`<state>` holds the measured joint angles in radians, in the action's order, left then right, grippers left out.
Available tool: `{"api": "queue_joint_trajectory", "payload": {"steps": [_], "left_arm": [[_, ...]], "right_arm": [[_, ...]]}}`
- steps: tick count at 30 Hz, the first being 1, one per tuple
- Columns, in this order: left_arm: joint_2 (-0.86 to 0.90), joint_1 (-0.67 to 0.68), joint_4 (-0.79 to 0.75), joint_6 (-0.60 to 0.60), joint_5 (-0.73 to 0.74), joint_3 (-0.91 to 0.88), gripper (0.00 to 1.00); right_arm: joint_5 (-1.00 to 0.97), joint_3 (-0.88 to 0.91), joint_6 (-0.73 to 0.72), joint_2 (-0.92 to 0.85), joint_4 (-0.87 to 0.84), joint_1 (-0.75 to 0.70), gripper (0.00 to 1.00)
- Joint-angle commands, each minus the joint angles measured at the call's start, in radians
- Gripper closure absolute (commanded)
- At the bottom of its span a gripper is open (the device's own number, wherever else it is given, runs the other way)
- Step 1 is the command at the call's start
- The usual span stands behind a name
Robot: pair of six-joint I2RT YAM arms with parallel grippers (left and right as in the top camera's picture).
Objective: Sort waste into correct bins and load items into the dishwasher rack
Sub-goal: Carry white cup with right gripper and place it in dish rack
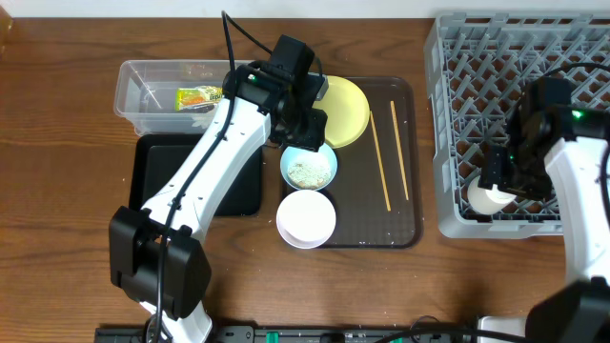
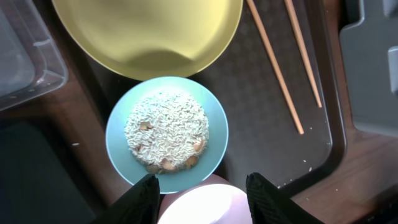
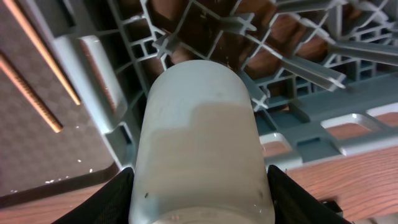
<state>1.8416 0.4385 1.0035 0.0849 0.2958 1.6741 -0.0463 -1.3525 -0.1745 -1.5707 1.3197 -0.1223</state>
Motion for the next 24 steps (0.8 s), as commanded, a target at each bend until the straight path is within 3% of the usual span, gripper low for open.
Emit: {"api": "queue_joint_trajectory", "payload": {"steps": [1, 6, 10, 24], "left_arm": [[-0.022, 0.000, 0.005, 0.002, -0.028, 0.019, 0.51], [-0.022, 0.000, 0.005, 0.002, -0.028, 0.019, 0.51], [-0.022, 0.000, 0.004, 0.001, -0.029, 0.019, 0.51], [-0.151, 0.006, 0.012, 0.010, -0.099, 0.027, 0.50]], "right_arm": [[-0.017, -0.004, 0.006, -0.037, -0.007, -0.003, 0.44], [-0.016, -0.003, 0.006, -0.076, -0.016, -0.003, 0.26], [0.000, -0.008, 0.007, -0.074, -0.024, -0.003, 0.18], [0.187, -0.255, 0.034, -0.011, -0.055, 0.075, 0.19]]}}
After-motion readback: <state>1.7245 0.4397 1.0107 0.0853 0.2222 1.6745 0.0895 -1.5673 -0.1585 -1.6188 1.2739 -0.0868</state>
